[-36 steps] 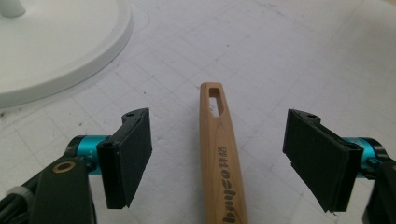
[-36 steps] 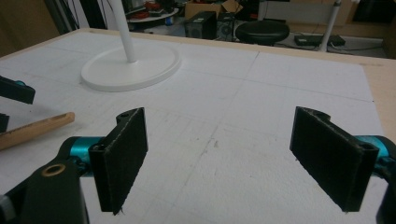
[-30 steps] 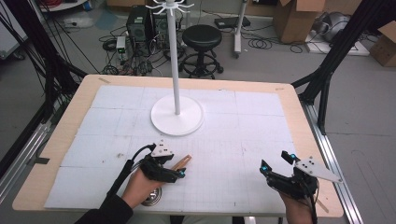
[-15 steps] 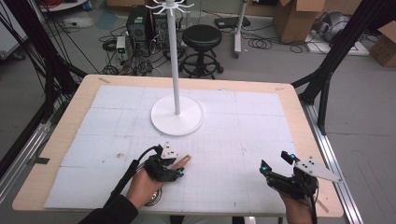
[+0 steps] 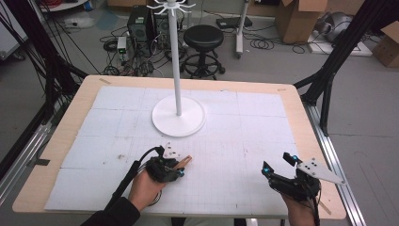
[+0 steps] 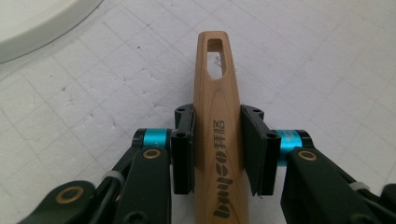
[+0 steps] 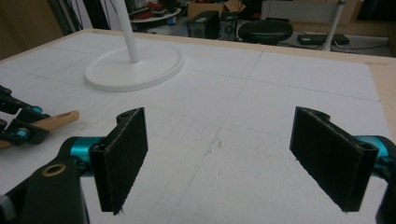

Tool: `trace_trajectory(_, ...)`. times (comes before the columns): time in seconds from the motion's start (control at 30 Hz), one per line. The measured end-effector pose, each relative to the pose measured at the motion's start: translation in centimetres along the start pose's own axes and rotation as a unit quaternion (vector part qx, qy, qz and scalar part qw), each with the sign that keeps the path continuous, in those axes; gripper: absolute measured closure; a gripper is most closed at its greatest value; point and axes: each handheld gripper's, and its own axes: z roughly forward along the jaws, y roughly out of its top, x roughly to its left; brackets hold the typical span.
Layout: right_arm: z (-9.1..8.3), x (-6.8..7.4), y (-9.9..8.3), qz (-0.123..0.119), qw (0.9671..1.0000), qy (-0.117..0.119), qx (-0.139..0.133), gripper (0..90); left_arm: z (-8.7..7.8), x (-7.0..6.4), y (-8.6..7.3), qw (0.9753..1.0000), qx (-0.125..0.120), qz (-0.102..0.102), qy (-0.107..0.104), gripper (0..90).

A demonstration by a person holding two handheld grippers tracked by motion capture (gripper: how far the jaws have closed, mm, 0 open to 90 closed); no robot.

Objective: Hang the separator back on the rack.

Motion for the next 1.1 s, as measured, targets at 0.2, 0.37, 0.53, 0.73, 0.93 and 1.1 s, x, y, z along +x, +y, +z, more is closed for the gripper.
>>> trace_trajectory(0.2, 0.0, 0.0, 0.0, 0.000, 1.0000, 0.002, -0.001, 18.3, -1.0, 0.2, 0.1, 0.9995, -0.021, -0.007, -0.022, 67.2)
trace_trajectory(0.37, 0.0, 0.1, 0.0, -0.001, 1.0000, 0.009, -0.001, 18.3, -2.5, 0.7, 0.2, 0.9968, -0.060, -0.027, -0.046, 67.3)
trace_trajectory(0.53, 0.1, 0.2, 0.1, 0.001, 0.9999, 0.016, 0.000, 18.3, -4.5, 1.1, 0.1, 0.9933, -0.096, -0.019, -0.061, 67.3)
trace_trajectory(0.73, 0.2, 0.6, 0.2, -0.007, 0.9996, 0.026, -0.005, 18.3, -6.9, 1.7, -0.1, 0.9865, -0.137, -0.017, -0.088, 67.3)
trace_trajectory(0.93, 0.7, 1.8, 0.8, -0.005, 0.9950, 0.098, -0.017, 18.2, -9.2, 2.2, -0.3, 0.9725, -0.201, -0.008, -0.118, 67.3)
trace_trajectory(1.1, 1.1, 2.7, 1.2, 0.000, 0.9861, 0.164, -0.024, 18.3, -10.4, 2.3, -0.6, 0.9591, -0.244, 0.014, -0.142, 67.3)
